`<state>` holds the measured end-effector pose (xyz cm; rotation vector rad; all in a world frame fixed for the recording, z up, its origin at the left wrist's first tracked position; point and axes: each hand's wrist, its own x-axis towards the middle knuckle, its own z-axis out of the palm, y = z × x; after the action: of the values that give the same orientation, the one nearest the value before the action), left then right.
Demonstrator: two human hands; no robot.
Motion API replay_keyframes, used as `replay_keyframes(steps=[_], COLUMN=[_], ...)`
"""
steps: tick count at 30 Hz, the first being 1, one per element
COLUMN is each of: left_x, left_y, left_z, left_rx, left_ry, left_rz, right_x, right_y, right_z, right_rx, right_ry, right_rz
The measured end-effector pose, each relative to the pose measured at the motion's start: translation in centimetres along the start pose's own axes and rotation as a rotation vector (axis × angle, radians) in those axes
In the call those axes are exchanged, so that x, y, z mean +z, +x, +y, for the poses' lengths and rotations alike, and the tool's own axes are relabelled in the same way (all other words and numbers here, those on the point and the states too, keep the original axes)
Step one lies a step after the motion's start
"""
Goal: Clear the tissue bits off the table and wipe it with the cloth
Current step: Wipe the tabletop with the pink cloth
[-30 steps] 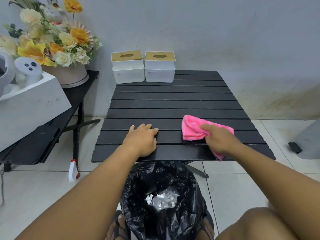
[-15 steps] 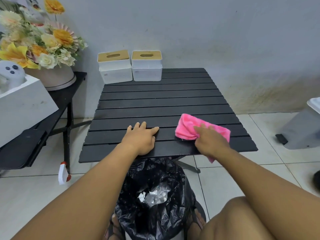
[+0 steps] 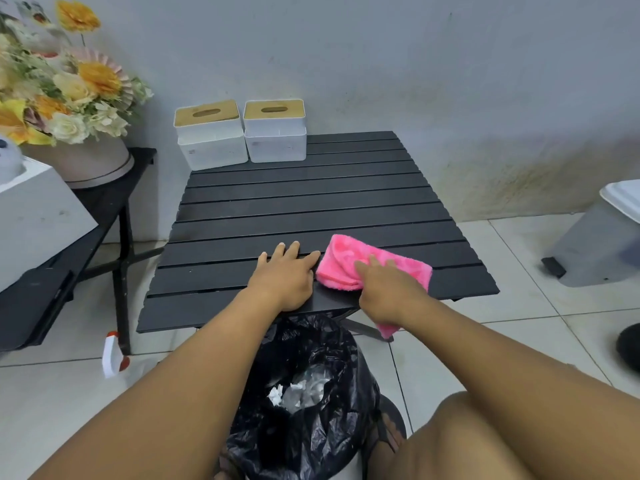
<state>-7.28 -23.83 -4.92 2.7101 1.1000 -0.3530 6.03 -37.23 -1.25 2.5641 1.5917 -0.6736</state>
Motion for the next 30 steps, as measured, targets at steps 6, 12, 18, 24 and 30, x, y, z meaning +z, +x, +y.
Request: replay_keyframes(steps=[6,12,18,24,30], left_x=[-0.3,-0.1,0.0,0.2,0.0], left_y=[0.7,0.7,1.0,1.0,0.9], left_z=[0.8,1.0,1.2,1.2,1.4], left_rx=[0.009,0.000,-0.015,-0.011,-0.011], left_ry=[-0.001,0.023,0.036,0.045,0.032], left_rz=[-0.009,-0.005,-0.012,0.000,0.003], right_x=[0.3,-0.9,2.7,-0.6,-0.1], right_y=[-2.5,-1.2,-0.7,-1.3,1.6], right_z=[4.0,7.6,5.7,11.0,7.8], right_rx=[-0.229,-0.108,-0.422,-0.052,0.086], right_ry=[-0.085,-0.069,-0.075,0.045,0.046], right_rz=[-0.059,0.071,0.074,0.208,0.243])
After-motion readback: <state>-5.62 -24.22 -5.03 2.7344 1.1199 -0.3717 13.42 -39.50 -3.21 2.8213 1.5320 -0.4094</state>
